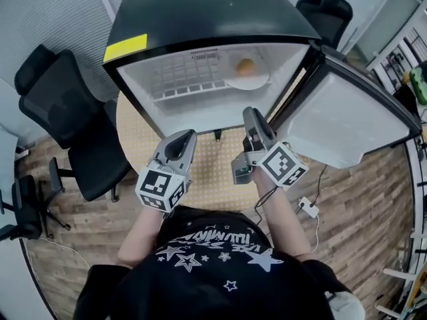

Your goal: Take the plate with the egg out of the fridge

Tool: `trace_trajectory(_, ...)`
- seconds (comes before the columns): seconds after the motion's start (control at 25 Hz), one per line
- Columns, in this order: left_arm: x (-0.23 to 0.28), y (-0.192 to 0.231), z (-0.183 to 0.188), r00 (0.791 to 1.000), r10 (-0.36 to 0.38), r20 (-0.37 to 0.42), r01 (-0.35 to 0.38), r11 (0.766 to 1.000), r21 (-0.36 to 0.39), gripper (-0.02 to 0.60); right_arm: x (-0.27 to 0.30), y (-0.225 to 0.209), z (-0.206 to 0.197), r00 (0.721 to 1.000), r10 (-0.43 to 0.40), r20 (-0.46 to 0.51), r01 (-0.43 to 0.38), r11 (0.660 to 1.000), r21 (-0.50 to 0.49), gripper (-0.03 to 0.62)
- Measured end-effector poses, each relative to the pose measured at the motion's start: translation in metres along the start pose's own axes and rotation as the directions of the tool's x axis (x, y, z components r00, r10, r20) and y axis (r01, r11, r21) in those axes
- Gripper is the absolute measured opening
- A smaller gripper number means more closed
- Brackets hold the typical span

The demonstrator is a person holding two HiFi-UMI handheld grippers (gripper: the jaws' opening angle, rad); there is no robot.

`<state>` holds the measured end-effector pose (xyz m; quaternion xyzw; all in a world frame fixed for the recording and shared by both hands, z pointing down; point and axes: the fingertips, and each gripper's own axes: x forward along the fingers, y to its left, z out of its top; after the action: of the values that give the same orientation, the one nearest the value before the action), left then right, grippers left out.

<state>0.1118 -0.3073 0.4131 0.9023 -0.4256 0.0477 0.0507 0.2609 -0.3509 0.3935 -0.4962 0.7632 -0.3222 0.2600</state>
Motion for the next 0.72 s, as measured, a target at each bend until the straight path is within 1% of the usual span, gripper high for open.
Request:
trace_trajectory(0.08,0.003,-0.001,0.002,1.0,0.021,0.006,-0.021,1.0,-0.005,0.002,0.007,0.0,0.003,0.999,0.041,-0.006,-0.04,0.996,0.081,0.142)
trace_trajectory(0.16,0.006,-0.005,0.004,1.0,0.026,0.01,-0.026,1.0,-0.005,0.002,0.013,-0.004,0.005,0.998,0.059,-0.008,-0.057,0.984,0.17,0.169)
trace_trajectory(0.28,0.008,-0.009,0.004,1.0,0.015,0.002,-0.015,1.0,0.008,0.002,0.024,-0.01,0.006,0.996,0.084,-0.008,-0.078,0.955,0.288,0.218)
trace_trajectory(0.36,0.01,-0.008,0.002,1.0,0.014,-0.012,-0.014,1.0,0.018,0.002,0.032,-0.011,0.006,0.995,0.099,0.01,-0.096,0.93,0.354,0.225)
trace_trajectory(0.52,0.019,-0.001,-0.003,0.999,0.007,-0.033,-0.006,1.0,0.017,0.002,0.041,-0.022,0.01,0.996,0.07,0.051,-0.085,0.894,0.439,0.23)
trace_trajectory(0.72,0.031,0.006,-0.004,0.999,-0.015,-0.044,0.015,1.0,0.017,0.002,0.05,-0.031,0.02,0.993,0.043,0.11,-0.096,0.837,0.539,0.229)
